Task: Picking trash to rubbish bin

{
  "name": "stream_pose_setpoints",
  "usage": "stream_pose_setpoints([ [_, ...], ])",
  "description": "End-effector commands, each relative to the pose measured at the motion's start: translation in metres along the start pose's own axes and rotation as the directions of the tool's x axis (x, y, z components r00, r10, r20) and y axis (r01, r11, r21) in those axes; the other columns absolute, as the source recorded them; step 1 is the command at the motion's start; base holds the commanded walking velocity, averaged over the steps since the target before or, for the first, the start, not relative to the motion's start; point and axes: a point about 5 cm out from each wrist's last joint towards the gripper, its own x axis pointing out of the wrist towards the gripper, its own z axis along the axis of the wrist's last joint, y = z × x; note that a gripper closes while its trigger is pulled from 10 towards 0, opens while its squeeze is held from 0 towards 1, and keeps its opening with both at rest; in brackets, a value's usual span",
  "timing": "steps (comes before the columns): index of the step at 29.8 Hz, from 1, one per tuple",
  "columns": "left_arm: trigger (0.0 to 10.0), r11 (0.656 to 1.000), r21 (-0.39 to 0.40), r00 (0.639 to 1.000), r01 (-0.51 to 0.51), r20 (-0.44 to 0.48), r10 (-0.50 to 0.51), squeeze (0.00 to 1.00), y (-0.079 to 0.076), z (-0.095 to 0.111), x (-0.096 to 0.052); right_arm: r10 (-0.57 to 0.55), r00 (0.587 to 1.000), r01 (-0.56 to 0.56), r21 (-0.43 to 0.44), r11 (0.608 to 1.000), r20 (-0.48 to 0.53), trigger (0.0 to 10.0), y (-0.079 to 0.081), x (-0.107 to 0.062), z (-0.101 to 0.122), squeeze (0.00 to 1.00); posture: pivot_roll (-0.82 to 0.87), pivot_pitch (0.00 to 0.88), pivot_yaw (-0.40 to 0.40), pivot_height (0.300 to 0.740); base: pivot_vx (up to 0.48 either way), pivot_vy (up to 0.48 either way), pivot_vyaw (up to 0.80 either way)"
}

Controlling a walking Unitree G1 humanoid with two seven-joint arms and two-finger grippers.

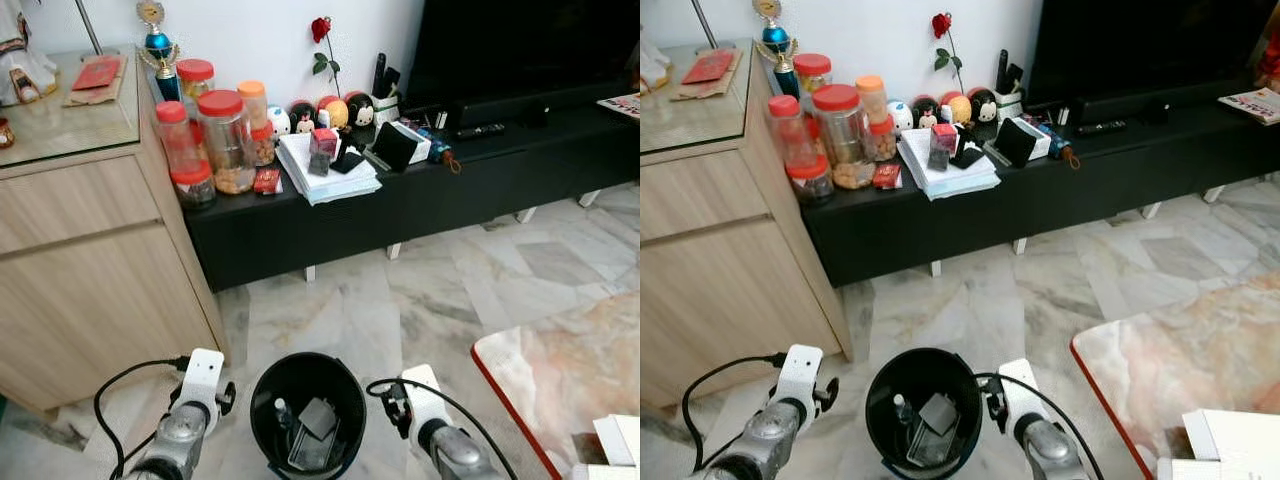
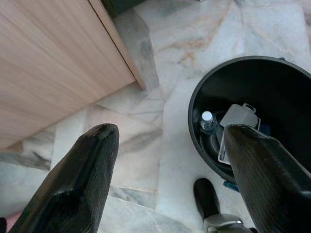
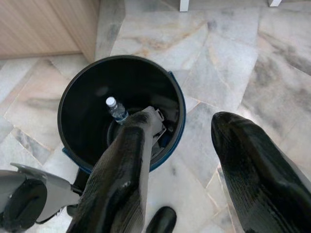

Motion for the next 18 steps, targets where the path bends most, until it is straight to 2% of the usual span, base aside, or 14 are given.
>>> stream_pose_setpoints([
  [1, 10.0, 1.0, -0.003, 1.0, 0.0, -0.009, 0.0, 0.0, 0.0017, -0.0024, -0.0006, 0.001, 1.0, -0.001, 0.019, 1.0, -0.004, 10.0, 0.0018, -0.0004, -0.0024, 0.0, 0.17, 0.0, 0.01, 0.74, -0.292, 0.0, 0.0],
  [18, 10.0, 1.0, -0.011, 1.0, -0.006, -0.004, 0.005, 0.0, 0.001, -0.0007, -0.0001, 0.006, 1.0, -0.006, 0.013, 1.0, 0.002, 10.0, 0.0014, 0.0, -0.0006, 0.0, 0.17, 0.018, 0.005, 0.74, -0.279, 0.0, 0.0],
])
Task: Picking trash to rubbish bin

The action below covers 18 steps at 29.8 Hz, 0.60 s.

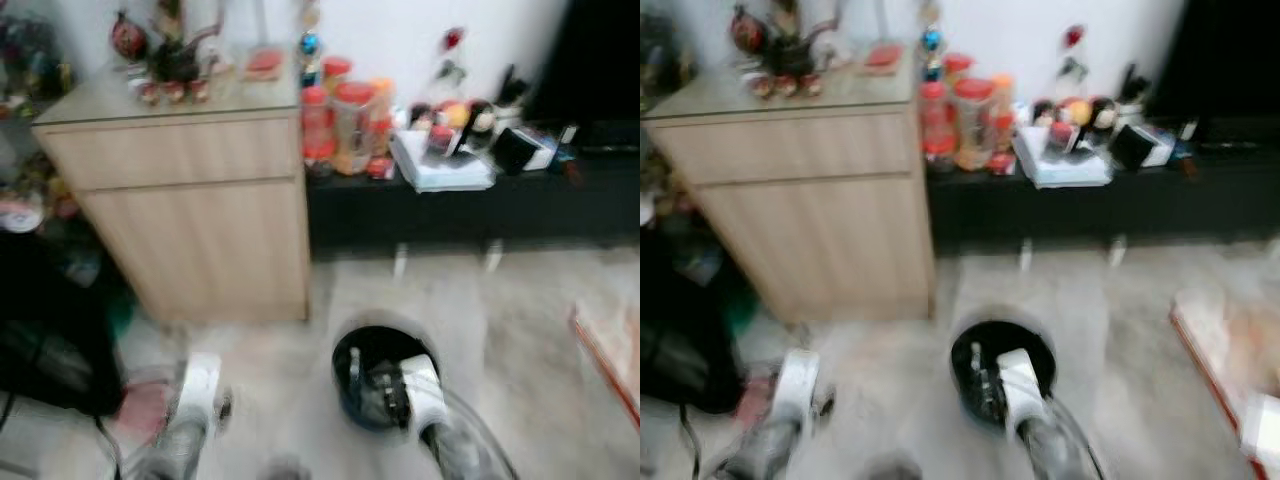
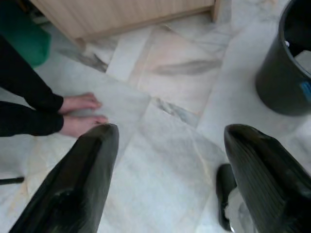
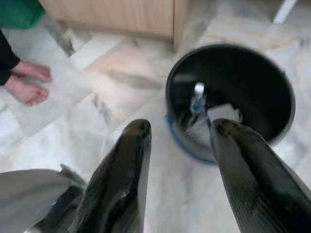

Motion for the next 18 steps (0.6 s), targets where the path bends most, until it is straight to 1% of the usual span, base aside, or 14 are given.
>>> stream_pose_setpoints([
  [1, 10.0, 1.0, -0.003, 0.999, 0.0, 0.037, 0.0, 0.0, 0.0, 0.013, 0.003, -0.016, 1.0, 0.016, 0.001, 1.0, 0.006, 10.0, -0.006, -0.001, 0.001, 0.0, 0.17, 0.018, 0.005, 0.74, -0.24, 0.0, 0.0],
  [3, 10.0, 1.0, 0.006, 0.999, -0.006, 0.035, 0.006, 0.0, 0.0, 0.013, 0.003, -0.014, 1.0, 0.015, -0.005, 1.0, 0.016, 10.0, -0.006, -0.001, 0.003, 0.0, 0.17, 0.021, 0.003, 0.74, 0.0, 0.0, 0.0],
  [4, 10.0, 1.0, 0.016, 0.999, -0.016, 0.04, 0.015, 0.0, 0.001, 0.014, 0.004, -0.014, 0.999, 0.014, -0.022, 1.0, 0.034, 10.0, -0.007, 0.0, 0.008, 0.0, 0.17, 0.021, 0.003, 0.74, 0.0, 0.0, 0.0],
  [7, 10.0, 1.0, 0.018, 0.999, -0.018, 0.042, 0.017, 0.0, 0.002, 0.015, 0.004, -0.013, 0.999, 0.014, -0.028, 1.0, 0.04, 10.0, -0.008, 0.001, 0.01, 0.0, 0.17, 0.021, 0.003, 0.74, 0.0, 0.0, 0.0],
  [9, 10.0, 0.999, 0.042, 0.995, -0.014, 0.102, 0.01, 0.0, 0.003, 0.028, 0.005, -0.006, 0.996, 0.01, -0.046, 0.999, 0.088, 10.0, -0.008, 0.003, 0.023, 0.0, 0.16, 0.023, 0.001, 0.74, 0.0, 0.0, 0.0],
  [10, 10.0, 0.998, 0.066, 0.989, -0.009, 0.151, -0.001, 0.0, 0.002, 0.039, 0.007, 0.002, 0.992, 0.006, -0.066, 0.998, 0.124, 10.0, -0.008, 0.006, 0.033, 0.0, 0.17, 0.026, -0.003, 0.74, 0.0, 0.0, 0.0],
  [11, 10.0, 0.998, 0.066, 0.989, -0.009, 0.151, -0.001, 0.0, 0.002, 0.039, 0.007, 0.002, 0.992, 0.006, -0.066, 0.998, 0.124, 10.0, -0.008, 0.006, 0.033, 0.0, 0.17, 0.026, -0.003, 0.74, 0.0, 0.0, 0.0],
  [12, 10.0, 0.997, 0.075, 0.981, -0.006, 0.194, -0.008, 0.0, 0.002, 0.048, 0.007, 0.011, 0.988, 0.002, -0.083, 0.997, 0.153, 10.0, -0.007, 0.007, 0.042, 0.0, 0.17, 0.026, -0.004, 0.74, 0.0, 0.0, 0.0],
  [14, 10.0, 0.997, 0.072, 0.973, -0.006, 0.231, -0.011, 0.0, 0.002, 0.057, 0.008, 0.019, 0.983, -0.002, -0.095, 0.995, 0.18, 10.0, -0.007, 0.008, 0.049, 0.0, 0.17, 0.026, -0.005, 0.74, 0.0, 0.0, 0.0],
  [15, 10.0, 0.997, 0.078, 0.964, -0.004, 0.266, -0.017, 0.0, 0.001, 0.065, 0.008, 0.028, 0.976, -0.005, -0.107, 0.994, 0.216, 10.0, -0.006, 0.01, 0.059, 0.0, 0.17, 0.026, -0.005, 0.74, 0.0, 0.0, 0.0],
  [17, 10.0, 0.997, 0.081, 0.96, -0.004, 0.278, -0.019, 0.0, 0.001, 0.068, 0.008, 0.032, 0.973, -0.007, -0.112, 0.994, 0.229, 10.0, -0.005, 0.01, 0.062, 0.0, 0.17, 0.026, -0.005, 0.74, 0.0, 0.0, 0.0],
  [18, 10.0, 0.998, 0.06, 0.943, 0.0, 0.333, -0.02, 0.0, 0.0, 0.082, 0.008, 0.05, 0.952, -0.01, -0.131, 0.991, 0.303, 10.0, -0.002, 0.011, 0.08, 0.0, 0.17, 0.026, -0.005, 0.74, 0.0, 0.0, 0.0],
])
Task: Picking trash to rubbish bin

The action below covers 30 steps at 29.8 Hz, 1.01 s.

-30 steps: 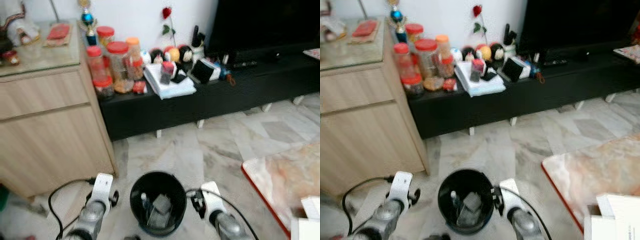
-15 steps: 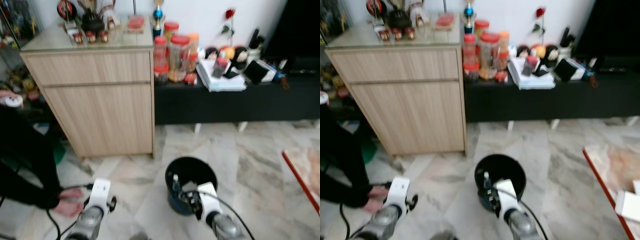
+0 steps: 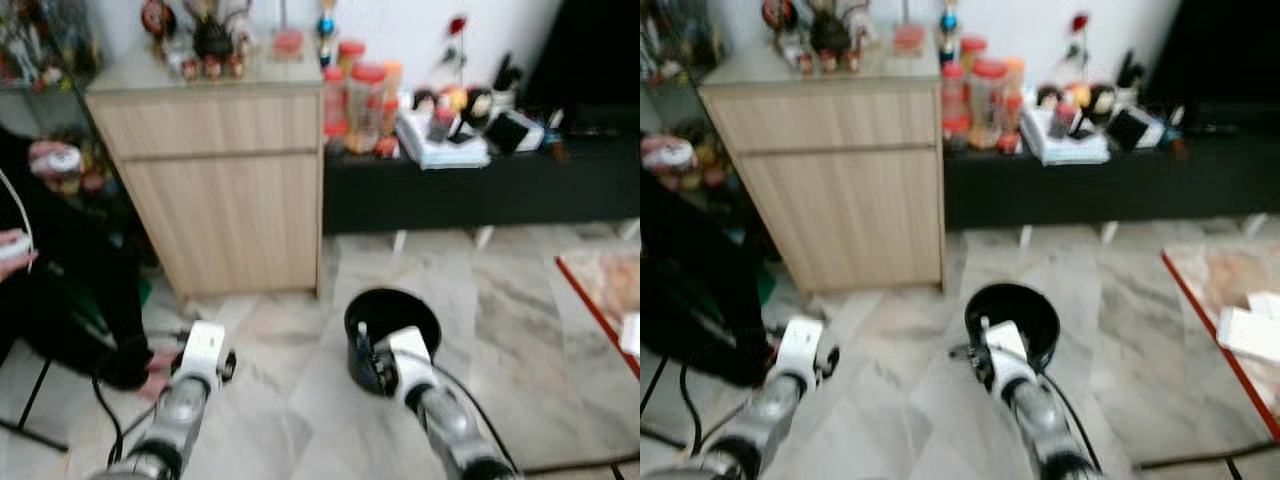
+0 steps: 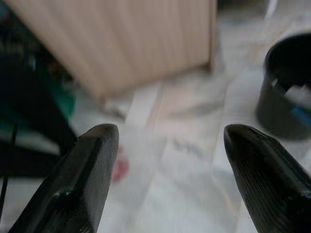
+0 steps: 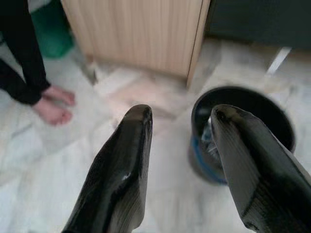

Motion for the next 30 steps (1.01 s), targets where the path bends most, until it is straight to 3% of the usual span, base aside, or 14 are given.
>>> stream_pose_setpoints([
  [1, 10.0, 1.0, -0.007, 0.996, 0.014, 0.086, -0.014, 0.0, -0.004, 0.021, 0.006, 0.003, 0.996, 0.0, -0.035, 0.999, 0.093, 10.0, -0.002, 0.006, 0.021, 0.0, 0.17, 0.026, -0.005, 0.74, 0.0, 0.0, 0.0],
  [4, 10.0, 1.0, -0.009, 0.99, 0.017, 0.138, -0.015, 0.0, -0.005, 0.033, 0.009, -0.001, 0.985, 0.008, -0.044, 0.999, 0.171, 10.0, -0.002, 0.01, 0.04, 0.0, 0.17, 0.026, -0.005, 0.74, 0.0, 0.0, 0.0],
  [7, 10.0, 1.0, -0.014, 0.958, 0.015, 0.287, -0.01, 0.0, -0.008, 0.069, 0.014, -0.036, 0.941, 0.053, -0.039, 0.998, 0.336, 10.0, -0.004, 0.015, 0.079, 0.0, 0.16, 0.021, -0.007, 0.74, 0.0, 0.0, 0.0],
  [10, 10.0, 1.0, -0.02, 0.941, 0.008, 0.338, -0.001, 0.0, -0.008, 0.083, 0.016, -0.055, 0.918, 0.076, -0.038, 0.996, 0.392, 10.0, -0.006, 0.015, 0.092, 0.0, 0.16, 0.021, -0.007, 0.74, 0.0, 0.0, 0.0],
  [12, 10.0, 0.999, -0.041, 0.917, 0.004, 0.399, 0.013, 0.0, -0.009, 0.103, 0.018, -0.102, 0.877, 0.12, -0.007, 0.993, 0.469, 10.0, -0.01, 0.013, 0.111, 0.0, 0.16, 0.012, -0.008, 0.74, 0.0, 0.0, 0.0],
  [16, 10.0, 0.997, -0.079, 0.884, 0.001, 0.467, 0.036, 0.0, -0.01, 0.128, 0.02, -0.155, 0.829, 0.164, 0.031, 0.986, 0.537, 10.0, -0.013, 0.009, 0.125, 0.0, 0.16, 0.0, -0.001, 0.74, 0.0, 0.0, 0.0],
  [19, 10.0, 0.996, -0.089, 0.871, 0.01, 0.491, 0.035, 0.0, -0.013, 0.136, 0.019, -0.196, 0.814, 0.187, 0.073, 0.98, 0.547, 10.0, -0.018, 0.007, 0.128, 0.0, 0.16, 0.0, 0.005, 0.74, 0.0, 0.0, 0.0],
  [24, 10.0, 0.996, -0.083, 0.875, 0.01, 0.483, 0.031, 0.0, -0.012, 0.13, 0.018, -0.256, 0.803, 0.247, 0.09, 0.965, 0.539, 10.0, -0.03, 0.005, 0.128, 0.0, 0.17, 0.0, 0.008, 0.74, 0.0, 0.0, 0.0],
  [25, 10.0, 0.998, -0.07, 0.881, 0.001, 0.471, 0.032, 0.0, -0.006, 0.123, 0.017, -0.328, 0.79, 0.309, 0.126, 0.943, 0.517, 10.0, -0.047, 0.0, 0.124, 0.0, 0.17, 0.0, 0.008, 0.74, 0.0, 0.0, 0.0],
  [30, 10.0, 0.998, -0.03, 0.896, -0.047, 0.442, 0.055, 0.0, 0.014, 0.107, 0.014, -0.389, 0.776, 0.389, 0.109, 0.915, 0.496, 10.0, -0.074, -0.014, 0.111, 0.0, 0.18, 0.0, 0.008, 0.74, 0.0, 0.0, 0.0],
])
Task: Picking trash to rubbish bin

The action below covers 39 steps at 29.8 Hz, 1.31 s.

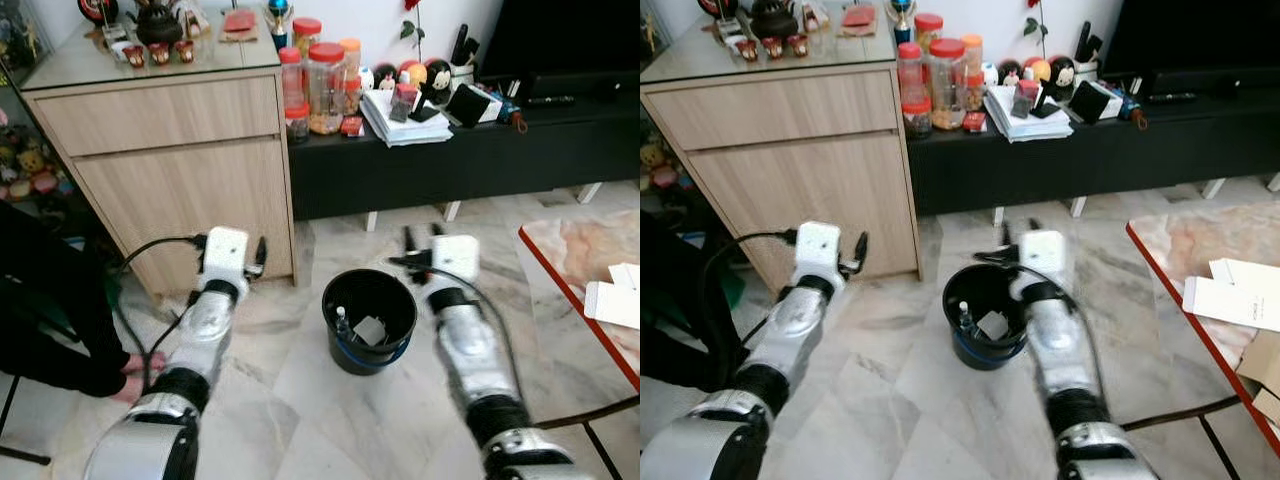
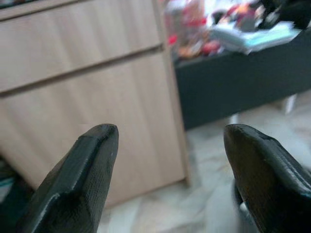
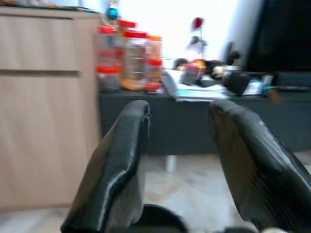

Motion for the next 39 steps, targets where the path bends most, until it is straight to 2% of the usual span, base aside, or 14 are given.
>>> stream_pose_setpoints([
  [1, 10.0, 1.0, 0.021, 1.0, -0.019, 0.009, 0.019, 0.0, 0.01, 0.0, -0.001, -0.042, 0.999, 0.042, 0.001, 0.999, -0.008, 10.0, -0.011, -0.005, -0.003, 0.0, 0.18, 0.0, 0.009, 0.74, 0.0, 0.0, 0.0],
  [2, 10.0, 1.0, 0.021, 1.0, -0.019, 0.009, 0.019, 0.0, 0.01, 0.0, -0.001, -0.042, 0.999, 0.042, 0.001, 0.999, -0.008, 10.0, -0.011, -0.005, -0.003, 0.0, 0.18, 0.0, 0.009, 0.74, 0.0, 0.0, 0.0],
  [3, 10.0, 0.998, 0.019, 0.999, -0.055, -0.003, 0.055, 0.0, 0.019, -0.003, -0.004, -0.109, 0.994, 0.109, -0.005, 0.994, -0.022, 10.0, -0.029, -0.011, -0.007, 0.0, 0.17, 0.0, 0.009, 0.74, 0.0, 0.0, 0.0],
  [4, 10.0, 0.998, 0.02, 0.998, -0.065, -0.007, 0.066, 0.0, 0.022, -0.004, -0.004, -0.139, 0.99, 0.139, 0.01, 0.99, -0.028, 10.0, -0.036, -0.014, -0.009, 0.0, 0.17, 0.0, 0.01, 0.74, 0.0, 0.0, 0.0],
  [7, 10.0, 0.998, 0.021, 0.998, -0.067, -0.009, 0.067, 0.0, 0.022, -0.004, -0.004, -0.164, 0.986, 0.164, 0.019, 0.986, -0.03, 10.0, -0.04, -0.019, -0.012, 0.0, 0.17, 0.0, 0.014, 0.74, 0.0, 0.0, 0.0],
  [12, 10.0, 0.999, 0.006, 0.999, -0.052, 0.012, 0.051, 0.0, 0.013, 0.004, 0.002, -0.123, 0.992, 0.123, 0.052, 0.991, -0.007, 10.0, -0.024, -0.015, -0.008, 0.0, 0.17, 0.0, 0.02, 0.74, 0.0, 0.0, 0.0],
  [16, 10.0, 0.999, -0.004, 0.999, -0.048, 0.02, 0.048, 0.0, 0.009, 0.007, 0.004, -0.11, 0.994, 0.11, 0.061, 0.992, 0.001, 10.0, -0.018, -0.011, -0.004, 0.0, 0.17, 0.0, 0.022, 0.74, 0.0, 0.0, -0.32],
  [39, 10.0, 0.999, -0.006, 0.998, -0.045, 0.042, 0.045, 0.0, 0.007, 0.012, 0.006, -0.076, 0.997, 0.076, 0.061, 0.995, 0.006, 10.0, -0.008, -0.008, -0.001, 0.0, 0.17, 0.008, 0.02, 0.74, 0.0, 0.0, -0.78],
])
